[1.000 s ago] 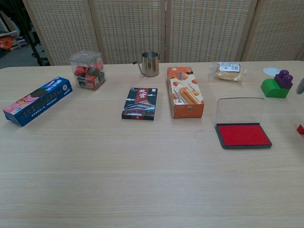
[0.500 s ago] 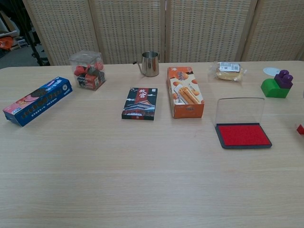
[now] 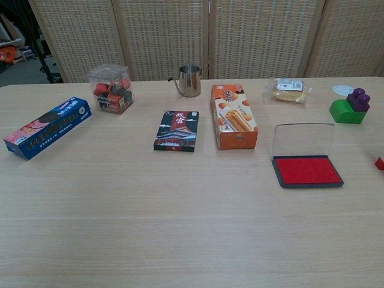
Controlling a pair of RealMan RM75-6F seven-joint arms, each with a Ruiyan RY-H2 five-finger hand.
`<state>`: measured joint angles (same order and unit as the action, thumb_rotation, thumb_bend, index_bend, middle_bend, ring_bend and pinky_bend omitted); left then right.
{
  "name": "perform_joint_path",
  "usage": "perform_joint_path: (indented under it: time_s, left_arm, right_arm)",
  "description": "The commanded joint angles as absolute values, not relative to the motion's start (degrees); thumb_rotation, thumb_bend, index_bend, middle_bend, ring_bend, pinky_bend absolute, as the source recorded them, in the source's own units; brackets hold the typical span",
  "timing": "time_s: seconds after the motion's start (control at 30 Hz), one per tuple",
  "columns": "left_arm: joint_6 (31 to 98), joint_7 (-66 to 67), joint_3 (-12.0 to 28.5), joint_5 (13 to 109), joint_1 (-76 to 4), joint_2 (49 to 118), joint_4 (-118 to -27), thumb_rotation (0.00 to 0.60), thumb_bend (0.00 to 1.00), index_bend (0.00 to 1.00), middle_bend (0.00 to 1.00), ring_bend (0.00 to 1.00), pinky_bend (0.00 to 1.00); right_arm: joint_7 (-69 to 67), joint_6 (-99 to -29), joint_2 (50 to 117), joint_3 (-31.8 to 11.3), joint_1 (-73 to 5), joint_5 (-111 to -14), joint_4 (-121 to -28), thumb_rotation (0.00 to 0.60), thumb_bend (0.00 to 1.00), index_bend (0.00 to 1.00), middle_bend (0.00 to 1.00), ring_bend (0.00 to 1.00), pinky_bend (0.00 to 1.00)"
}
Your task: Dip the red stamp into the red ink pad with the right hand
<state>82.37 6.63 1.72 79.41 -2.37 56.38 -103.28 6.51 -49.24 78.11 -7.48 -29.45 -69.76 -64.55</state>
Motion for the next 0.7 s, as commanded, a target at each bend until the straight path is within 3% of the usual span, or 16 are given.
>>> perform_joint_path:
  time_s: [0.03, 0.7]
  left_arm:
    - [82.2, 6.7, 1.7, 79.3, -2.4, 56.4, -103.2, 0.6, 0.0, 0.0, 0.0, 0.0, 0.0]
    - [82.2, 7.0, 1.6, 79.1, -2.6, 56.6, -103.3, 0.6, 0.0, 0.0, 0.0, 0.0, 0.0]
  right_arm:
    - [6.6, -48.5, 79.0, -7.4, -29.8, -69.2, -63.1, 0.6, 0.36, 0.43, 0.98, 1.0, 1.0]
    - [6.7, -46.7, 81.0, -7.0, -30.5, -68.3, -59.6, 0.6, 0.39, 0.45, 0.98, 1.0, 1.0]
